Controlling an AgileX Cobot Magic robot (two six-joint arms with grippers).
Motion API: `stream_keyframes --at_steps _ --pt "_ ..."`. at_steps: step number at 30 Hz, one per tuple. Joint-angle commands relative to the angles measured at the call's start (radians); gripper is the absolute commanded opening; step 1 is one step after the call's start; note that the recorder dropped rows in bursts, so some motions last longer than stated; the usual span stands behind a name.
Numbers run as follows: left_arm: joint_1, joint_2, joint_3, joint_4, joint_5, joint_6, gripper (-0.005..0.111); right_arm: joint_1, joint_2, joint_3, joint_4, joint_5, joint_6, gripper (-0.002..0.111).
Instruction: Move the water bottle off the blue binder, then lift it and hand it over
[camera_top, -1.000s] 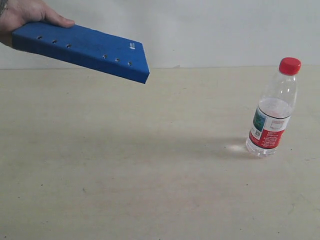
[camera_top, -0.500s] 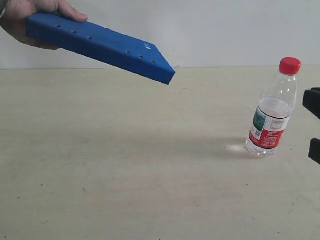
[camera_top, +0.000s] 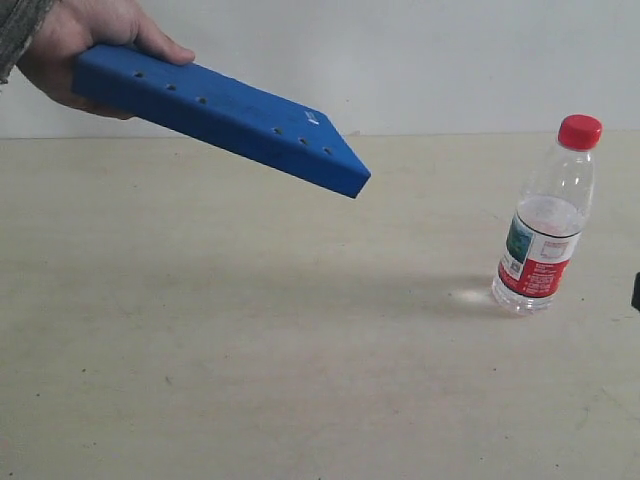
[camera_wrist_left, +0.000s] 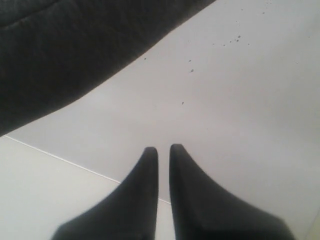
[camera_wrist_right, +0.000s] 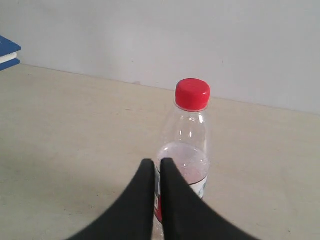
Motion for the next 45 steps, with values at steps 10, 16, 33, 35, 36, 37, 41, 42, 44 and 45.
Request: stream_keyframes --at_steps 10,16,33,35,36,37,41,42,44,45 --pt "0.002 -0.003 0.004 -0.006 0.005 -0.014 0.005 -0.279 -0.511 0.003 0.001 -0.183 -0.004 0.001" --pt "0.002 -0.003 0.004 -0.006 0.005 -0.014 0.005 -0.346 -0.631 0.001 0.001 -0.188 -0.004 0.001" --pt "0.002 -0.003 0.004 -0.006 0.005 -0.014 0.005 -0.346 -0.629 0.273 0.582 -0.144 -0.225 0.001" --pt "0.002 -0.003 0.004 -0.006 0.005 -0.014 0.005 -0.346 -0.629 0.292 0.622 -0.108 -0.225 0.001" --pt "0.002 -0.003 0.004 -0.006 0.005 -0.014 0.005 -0.346 -0.629 0.292 0.612 -0.07 -0.237 0.001" --pt "0.002 -0.003 0.004 -0.006 0.005 -0.014 0.005 -0.341 -0.627 0.292 0.591 -0.021 -0.304 0.001" --pt "0.002 -0.003 0.004 -0.006 0.005 -0.014 0.005 -0.341 -0.627 0.292 0.584 0.069 -0.337 0.001" --pt "0.002 -0.003 0.004 -0.006 0.005 -0.014 0.005 -0.338 -0.627 0.292 0.584 0.081 -0.341 0.001" --pt "0.002 -0.003 0.004 -0.006 0.005 -0.014 0.005 -0.319 -0.625 0.292 0.597 0.086 -0.341 0.001" --pt "0.002 -0.003 0.004 -0.006 0.005 -0.014 0.005 -0.306 -0.622 0.292 0.65 0.103 -0.357 0.001"
